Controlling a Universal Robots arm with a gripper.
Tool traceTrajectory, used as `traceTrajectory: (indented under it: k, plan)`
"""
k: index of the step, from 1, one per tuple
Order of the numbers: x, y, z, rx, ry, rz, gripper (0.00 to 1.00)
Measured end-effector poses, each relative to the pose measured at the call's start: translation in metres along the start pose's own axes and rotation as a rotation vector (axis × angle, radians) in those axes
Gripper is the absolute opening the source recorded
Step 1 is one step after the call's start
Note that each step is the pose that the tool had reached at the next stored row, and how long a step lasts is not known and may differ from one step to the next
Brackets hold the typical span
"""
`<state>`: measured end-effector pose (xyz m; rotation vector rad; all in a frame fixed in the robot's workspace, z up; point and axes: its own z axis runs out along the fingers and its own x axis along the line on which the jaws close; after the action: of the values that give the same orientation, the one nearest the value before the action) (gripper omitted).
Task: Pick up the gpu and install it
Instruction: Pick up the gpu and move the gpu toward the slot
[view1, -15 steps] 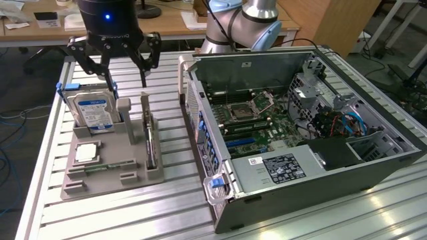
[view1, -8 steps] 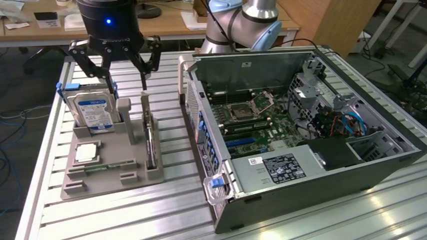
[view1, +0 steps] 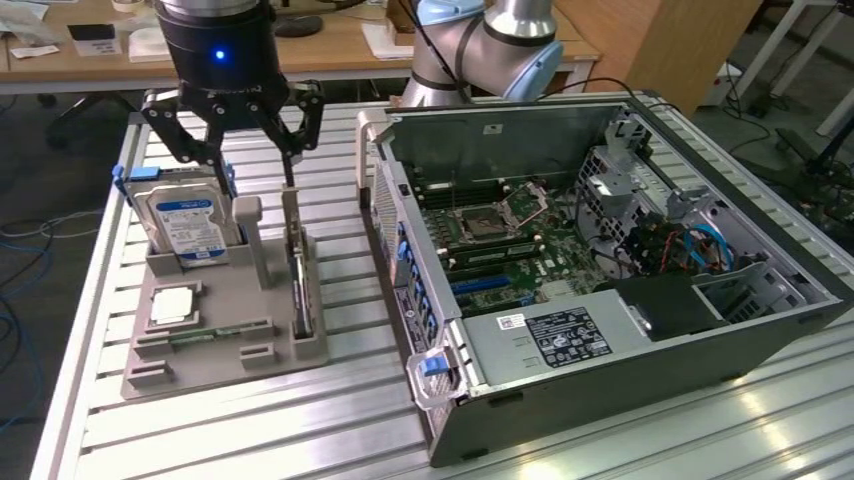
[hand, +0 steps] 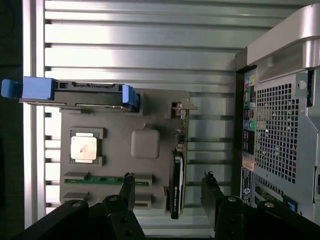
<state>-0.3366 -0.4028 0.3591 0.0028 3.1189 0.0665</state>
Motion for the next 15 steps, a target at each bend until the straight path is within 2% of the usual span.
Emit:
traceTrajectory:
  k: [15]
  plan:
    - [0.0, -0.0014, 0.0218, 0.0, 0.0001, 0.0, 0.65]
